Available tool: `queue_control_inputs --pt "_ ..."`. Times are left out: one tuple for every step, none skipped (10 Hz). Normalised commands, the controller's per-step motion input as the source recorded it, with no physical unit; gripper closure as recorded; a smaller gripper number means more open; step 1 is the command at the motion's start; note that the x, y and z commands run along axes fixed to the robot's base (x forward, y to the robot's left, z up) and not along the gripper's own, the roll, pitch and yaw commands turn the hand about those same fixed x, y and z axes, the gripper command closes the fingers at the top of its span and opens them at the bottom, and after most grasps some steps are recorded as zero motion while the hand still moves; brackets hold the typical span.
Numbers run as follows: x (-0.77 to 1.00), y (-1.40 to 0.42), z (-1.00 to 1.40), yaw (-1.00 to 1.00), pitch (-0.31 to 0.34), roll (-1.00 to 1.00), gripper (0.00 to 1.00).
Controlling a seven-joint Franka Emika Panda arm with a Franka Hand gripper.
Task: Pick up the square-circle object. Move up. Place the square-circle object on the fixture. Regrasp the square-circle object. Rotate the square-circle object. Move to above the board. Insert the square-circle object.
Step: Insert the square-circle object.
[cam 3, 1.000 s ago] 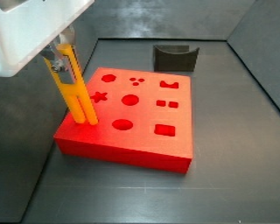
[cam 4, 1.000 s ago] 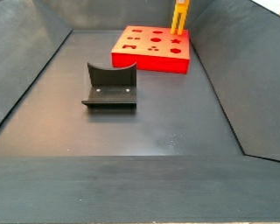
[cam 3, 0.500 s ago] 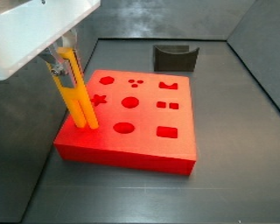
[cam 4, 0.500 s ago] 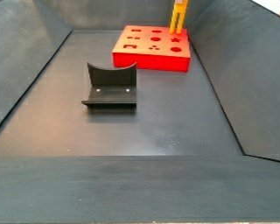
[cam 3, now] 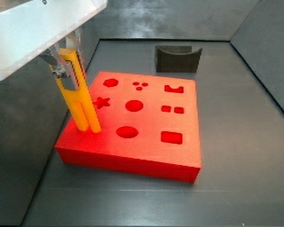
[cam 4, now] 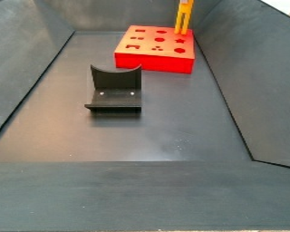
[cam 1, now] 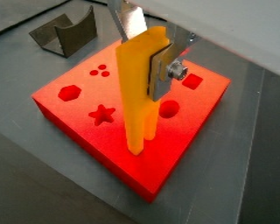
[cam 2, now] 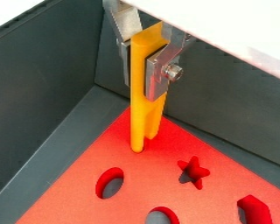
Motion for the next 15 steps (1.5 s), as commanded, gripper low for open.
queue_control_inputs --pt "0.31 0.00 -1.00 -0.13 -0.001 0.08 1.00" --pt "0.32 0.00 -1.00 -0.13 0.000 0.09 1.00" --pt "0.32 0.00 -1.00 -0.13 0.000 0.09 1.00" --pt "0.30 0.00 -0.83 0.00 -0.137 0.11 1.00" --pt "0.00 0.00 -0.16 0.00 -0.127 0.01 1.00" --pt "0.00 0.00 -0.03 0.00 -0.080 0.02 1.00" --pt "0.30 0.00 -0.82 0.09 -0.074 0.18 1.00" --pt "0.66 0.13 -0.98 0.16 0.000 0.12 1.00" --pt "0.85 0.25 -0.96 0.05 0.016 0.10 1.00" --pt "0.93 0.29 -0.95 0.00 0.027 0.11 1.00" --pt "0.96 0.31 -0.97 0.00 0.046 0.10 1.00" --pt "0.97 0.32 -0.97 -0.03 0.073 0.08 1.00" --pt "0.96 0.30 -0.97 -0.12 0.107 0.05 1.00" --pt "0.99 0.27 -1.00 -0.13 0.081 0.02 1.00" --pt "0.56 0.13 -1.00 -0.09 0.000 0.00 1.00"
